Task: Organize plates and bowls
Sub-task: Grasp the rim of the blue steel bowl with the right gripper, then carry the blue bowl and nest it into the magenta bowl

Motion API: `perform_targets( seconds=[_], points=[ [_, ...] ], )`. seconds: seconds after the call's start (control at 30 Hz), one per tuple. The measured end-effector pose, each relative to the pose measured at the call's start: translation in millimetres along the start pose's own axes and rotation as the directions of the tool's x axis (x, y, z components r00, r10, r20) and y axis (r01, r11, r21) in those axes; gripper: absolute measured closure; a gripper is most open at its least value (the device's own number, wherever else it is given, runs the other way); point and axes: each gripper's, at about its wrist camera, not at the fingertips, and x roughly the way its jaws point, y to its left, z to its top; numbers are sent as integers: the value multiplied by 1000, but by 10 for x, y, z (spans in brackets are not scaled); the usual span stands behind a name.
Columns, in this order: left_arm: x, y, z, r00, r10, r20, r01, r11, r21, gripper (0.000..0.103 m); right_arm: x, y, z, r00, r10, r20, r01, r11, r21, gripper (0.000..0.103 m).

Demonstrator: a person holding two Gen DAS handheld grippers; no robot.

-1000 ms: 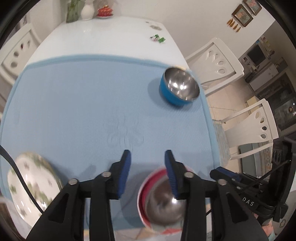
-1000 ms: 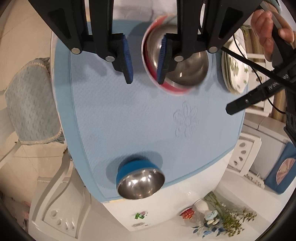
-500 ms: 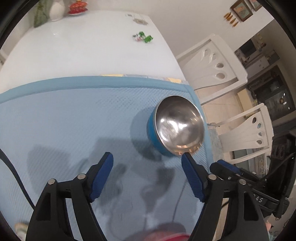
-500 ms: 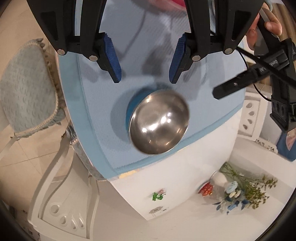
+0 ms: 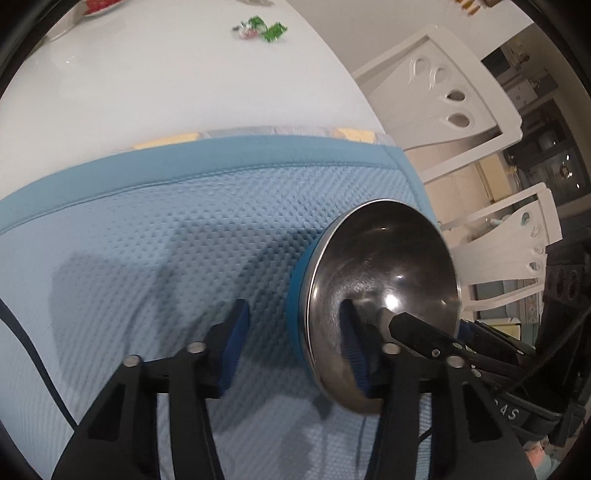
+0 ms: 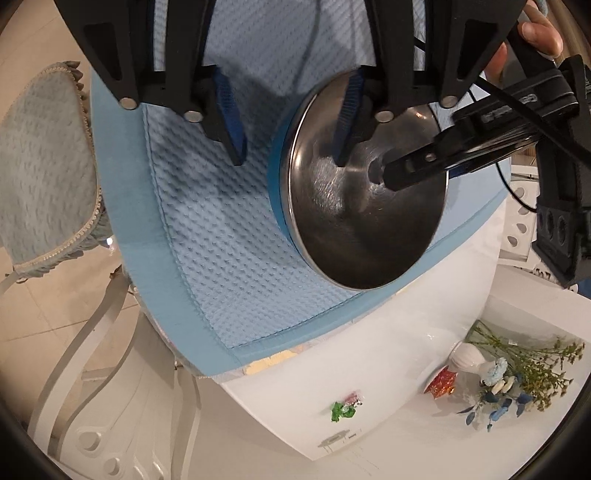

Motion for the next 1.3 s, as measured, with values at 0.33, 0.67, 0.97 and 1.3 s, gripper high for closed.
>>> perform_targets(
  seconds=[0.33,0.67,0.97,1.3],
  points=[
    [88,-81,-17,1000,-4,-15,5,999,53,83,83,102,-33,997,-70,13,70,997,-18,84],
    [-189,-30,-200,1000,4,5,-5,998,59,84,-60,183,-177,999,-30,-29,30,1000,-10,84],
    [-735,-144,-488,997,32,77,-39,995,96,84,-480,473,-449,1000,2,-25,-3,999,-43,84],
    [-1449,-432,-1033,974,102,201,-131,983,132,83,-1035,790,-916,999,45,7,-44,995,-91,83]
  ],
)
